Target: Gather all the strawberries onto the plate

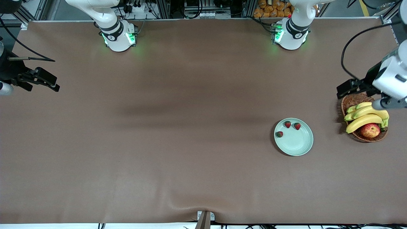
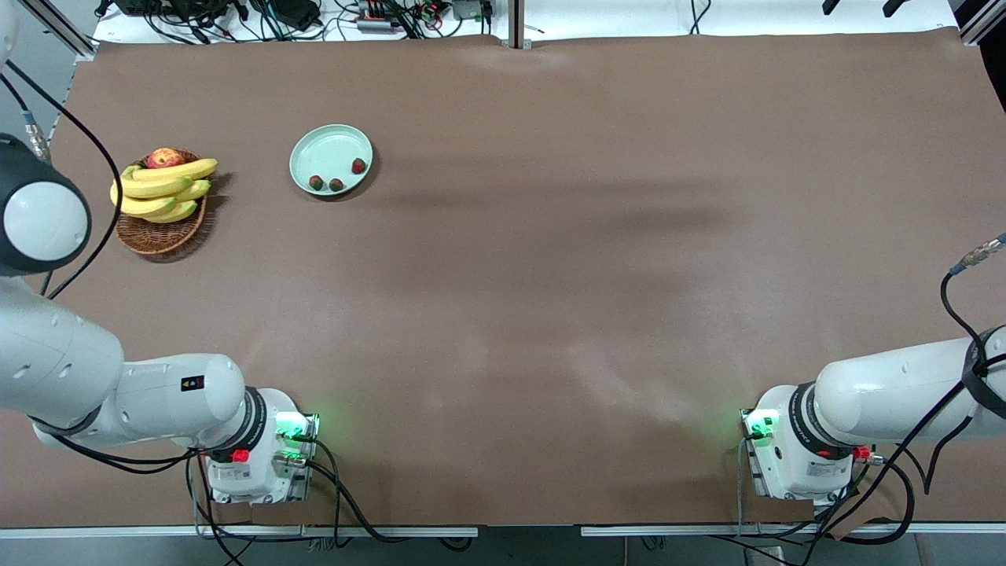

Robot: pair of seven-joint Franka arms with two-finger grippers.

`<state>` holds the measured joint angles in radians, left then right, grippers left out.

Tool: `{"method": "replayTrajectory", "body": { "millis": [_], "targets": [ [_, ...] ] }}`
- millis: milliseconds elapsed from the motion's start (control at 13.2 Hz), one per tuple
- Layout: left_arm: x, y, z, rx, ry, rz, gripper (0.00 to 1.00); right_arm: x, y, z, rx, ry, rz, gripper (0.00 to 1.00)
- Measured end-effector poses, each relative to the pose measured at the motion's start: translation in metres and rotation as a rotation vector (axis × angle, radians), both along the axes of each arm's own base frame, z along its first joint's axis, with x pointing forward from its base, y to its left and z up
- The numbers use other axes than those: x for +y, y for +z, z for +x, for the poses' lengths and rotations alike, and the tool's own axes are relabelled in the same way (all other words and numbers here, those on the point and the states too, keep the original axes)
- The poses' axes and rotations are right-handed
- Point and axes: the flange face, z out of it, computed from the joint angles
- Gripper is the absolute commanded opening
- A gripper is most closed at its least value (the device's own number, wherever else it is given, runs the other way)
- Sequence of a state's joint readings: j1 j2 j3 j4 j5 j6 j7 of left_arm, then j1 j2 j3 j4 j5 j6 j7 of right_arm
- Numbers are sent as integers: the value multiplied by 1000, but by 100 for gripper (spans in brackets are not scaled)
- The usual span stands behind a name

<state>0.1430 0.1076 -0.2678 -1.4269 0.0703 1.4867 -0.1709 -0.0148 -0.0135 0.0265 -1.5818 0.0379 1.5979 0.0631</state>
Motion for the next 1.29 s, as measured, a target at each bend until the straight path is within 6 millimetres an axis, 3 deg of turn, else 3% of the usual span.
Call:
{"method": "replayTrajectory", "body": {
  "millis": [303,681,984,1287],
  "targets": [
    [34,17,-29,18,41,-80,100,0,0,0,1,-1,0,100],
    [3,8,-60,53,26,-77,100,-1,-1,0,3,-2,0,100],
    [11,16,-86,45,31,-19,100,-1,-2,0,5,-2,0,100],
    [13,24,-91,30,31,-1,100,-1,-2,1,6,-2,0,100]
  ]
}}
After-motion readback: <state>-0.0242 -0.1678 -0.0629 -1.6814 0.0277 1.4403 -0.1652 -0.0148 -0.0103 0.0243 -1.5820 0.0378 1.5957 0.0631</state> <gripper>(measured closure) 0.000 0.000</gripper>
